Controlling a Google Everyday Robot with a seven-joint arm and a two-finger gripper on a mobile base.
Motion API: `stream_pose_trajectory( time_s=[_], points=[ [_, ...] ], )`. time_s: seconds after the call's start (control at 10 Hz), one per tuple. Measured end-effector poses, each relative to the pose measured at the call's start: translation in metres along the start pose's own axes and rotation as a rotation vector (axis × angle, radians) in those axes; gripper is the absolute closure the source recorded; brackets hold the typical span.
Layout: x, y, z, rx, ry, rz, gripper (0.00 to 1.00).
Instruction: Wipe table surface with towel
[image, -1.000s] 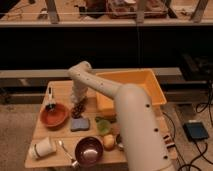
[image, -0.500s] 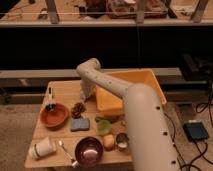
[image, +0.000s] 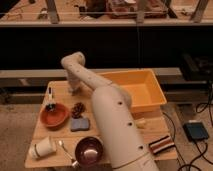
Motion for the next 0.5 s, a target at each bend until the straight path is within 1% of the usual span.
stream_pose_trajectory(
  time_s=[0.1, 0.2, 0.4, 0.5],
  points=[
    [-0.014, -0.018, 0.004, 0.012, -0.018, -0.039, 1.00],
    [-0.023, -0.026, 0.006, 0.019, -0.028, -0.056, 1.00],
    [-0.041, -0.033, 0.008, 0.030, -0.049, -0.078, 1.00],
    [-0.050, -0.027, 0.008, 0.033, -0.063, -0.074, 1.00]
  ],
)
